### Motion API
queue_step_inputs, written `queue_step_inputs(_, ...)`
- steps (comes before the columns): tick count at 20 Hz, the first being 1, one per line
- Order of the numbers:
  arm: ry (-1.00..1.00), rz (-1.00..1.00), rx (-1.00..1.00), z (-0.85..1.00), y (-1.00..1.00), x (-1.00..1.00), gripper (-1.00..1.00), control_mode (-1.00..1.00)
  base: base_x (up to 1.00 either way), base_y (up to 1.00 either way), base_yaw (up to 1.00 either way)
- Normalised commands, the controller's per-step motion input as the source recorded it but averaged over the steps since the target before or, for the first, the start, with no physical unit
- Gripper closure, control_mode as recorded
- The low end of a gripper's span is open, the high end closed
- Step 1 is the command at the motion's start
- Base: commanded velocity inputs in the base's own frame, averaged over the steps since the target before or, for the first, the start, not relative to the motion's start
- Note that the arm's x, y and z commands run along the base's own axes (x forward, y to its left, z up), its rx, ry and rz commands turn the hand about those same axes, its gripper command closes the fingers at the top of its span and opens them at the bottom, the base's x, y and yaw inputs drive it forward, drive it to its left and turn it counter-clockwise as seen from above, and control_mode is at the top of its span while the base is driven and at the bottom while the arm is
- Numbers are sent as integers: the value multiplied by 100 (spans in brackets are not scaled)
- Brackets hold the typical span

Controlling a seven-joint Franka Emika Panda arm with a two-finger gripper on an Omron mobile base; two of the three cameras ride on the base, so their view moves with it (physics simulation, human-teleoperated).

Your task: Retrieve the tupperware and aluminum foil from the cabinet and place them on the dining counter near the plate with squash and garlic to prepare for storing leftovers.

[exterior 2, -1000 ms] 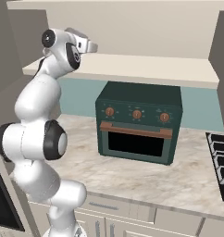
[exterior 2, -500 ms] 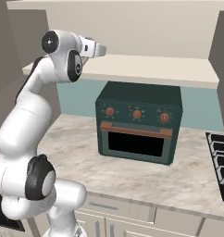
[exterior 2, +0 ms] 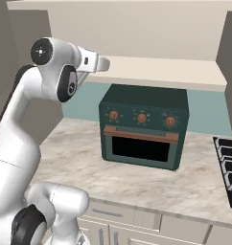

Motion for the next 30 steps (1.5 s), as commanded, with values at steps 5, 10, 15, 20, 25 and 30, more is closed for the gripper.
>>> queue_step_inputs(5, 22, 0, 0, -77, 9, -100, 100, -100, 0, 0, 0)
queue_step_inputs(10, 29, 0, 0, -76, 1, -100, 100, -100, 0, 0, 0)
queue_step_inputs(15, 24, 0, 0, -78, 0, -94, 100, -100, 0, 0, 0)
queue_step_inputs(20, 0, 0, 3, -46, 0, 10, 100, -100, 0, 0, 0)
queue_step_inputs(25, 0, 3, 1, -14, 0, 14, 100, -100, 0, 0, 0)
queue_step_inputs(30, 0, 4, 0, 0, 0, 4, 100, -100, 0, 0, 0)
